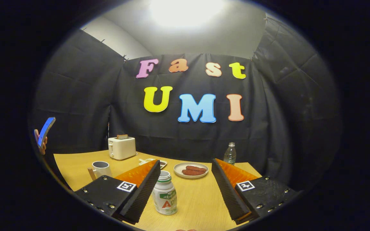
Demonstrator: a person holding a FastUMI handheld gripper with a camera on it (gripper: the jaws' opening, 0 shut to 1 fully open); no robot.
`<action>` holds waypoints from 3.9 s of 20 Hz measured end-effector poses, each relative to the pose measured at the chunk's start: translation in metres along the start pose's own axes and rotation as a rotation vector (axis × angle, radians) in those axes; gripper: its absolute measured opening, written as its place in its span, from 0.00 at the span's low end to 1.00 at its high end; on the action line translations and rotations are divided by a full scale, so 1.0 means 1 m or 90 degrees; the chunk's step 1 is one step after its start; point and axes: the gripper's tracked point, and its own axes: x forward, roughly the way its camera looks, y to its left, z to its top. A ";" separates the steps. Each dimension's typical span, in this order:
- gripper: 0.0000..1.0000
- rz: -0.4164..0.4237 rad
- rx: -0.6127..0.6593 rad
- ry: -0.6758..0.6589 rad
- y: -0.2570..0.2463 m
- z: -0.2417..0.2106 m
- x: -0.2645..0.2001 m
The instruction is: Take the bottle from table, then pour the juice into the cup, finally place the bottle on the coaster
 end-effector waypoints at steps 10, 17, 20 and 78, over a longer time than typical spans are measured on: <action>0.98 0.045 0.052 0.053 0.030 -0.057 0.024; 0.98 0.052 0.077 0.093 0.040 -0.095 0.040; 0.98 0.050 0.091 0.114 0.041 -0.110 0.045; 0.73 0.048 -0.412 0.127 0.147 -0.066 0.136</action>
